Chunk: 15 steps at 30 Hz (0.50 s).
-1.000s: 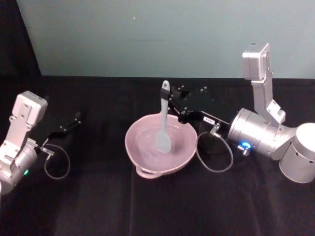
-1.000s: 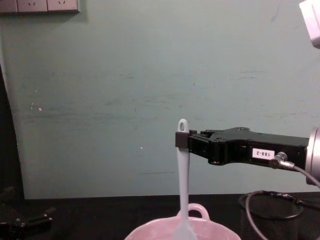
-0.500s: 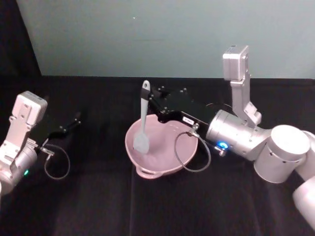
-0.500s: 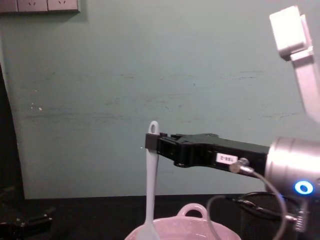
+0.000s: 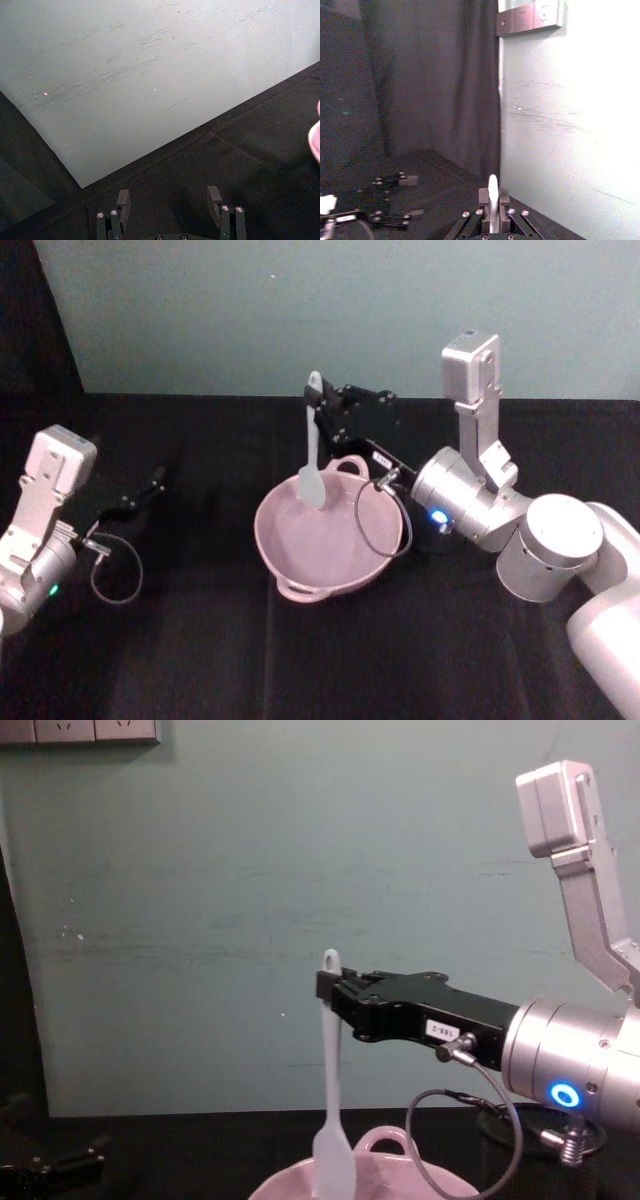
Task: Use the one hand to pick up the spoon and stir the clear water in the bowl.
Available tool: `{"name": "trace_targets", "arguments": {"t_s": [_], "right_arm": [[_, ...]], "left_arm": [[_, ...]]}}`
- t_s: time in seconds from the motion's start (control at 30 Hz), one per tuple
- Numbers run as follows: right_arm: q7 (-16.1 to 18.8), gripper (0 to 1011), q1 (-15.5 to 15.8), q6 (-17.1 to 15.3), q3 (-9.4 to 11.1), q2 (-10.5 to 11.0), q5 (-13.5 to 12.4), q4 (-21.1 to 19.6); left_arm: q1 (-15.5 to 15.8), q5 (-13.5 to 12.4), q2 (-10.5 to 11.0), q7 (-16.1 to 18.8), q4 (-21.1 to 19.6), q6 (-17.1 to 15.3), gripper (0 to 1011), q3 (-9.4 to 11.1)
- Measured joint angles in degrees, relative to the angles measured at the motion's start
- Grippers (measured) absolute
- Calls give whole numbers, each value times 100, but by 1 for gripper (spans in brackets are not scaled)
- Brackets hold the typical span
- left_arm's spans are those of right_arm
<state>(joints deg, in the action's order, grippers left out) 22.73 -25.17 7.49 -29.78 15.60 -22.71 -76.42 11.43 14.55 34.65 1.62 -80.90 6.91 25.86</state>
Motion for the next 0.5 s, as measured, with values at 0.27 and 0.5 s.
{"name": "trace_targets", "arguments": {"t_s": [0.27, 0.5], "right_arm": [[-68, 114, 135, -90, 168, 165, 161, -209], [243, 114, 459, -400, 319, 537, 84, -842]], "left_arm": [[0, 0, 0, 0, 0, 0, 1011, 0], [0, 0, 0, 0, 0, 0, 1011, 0]]}}
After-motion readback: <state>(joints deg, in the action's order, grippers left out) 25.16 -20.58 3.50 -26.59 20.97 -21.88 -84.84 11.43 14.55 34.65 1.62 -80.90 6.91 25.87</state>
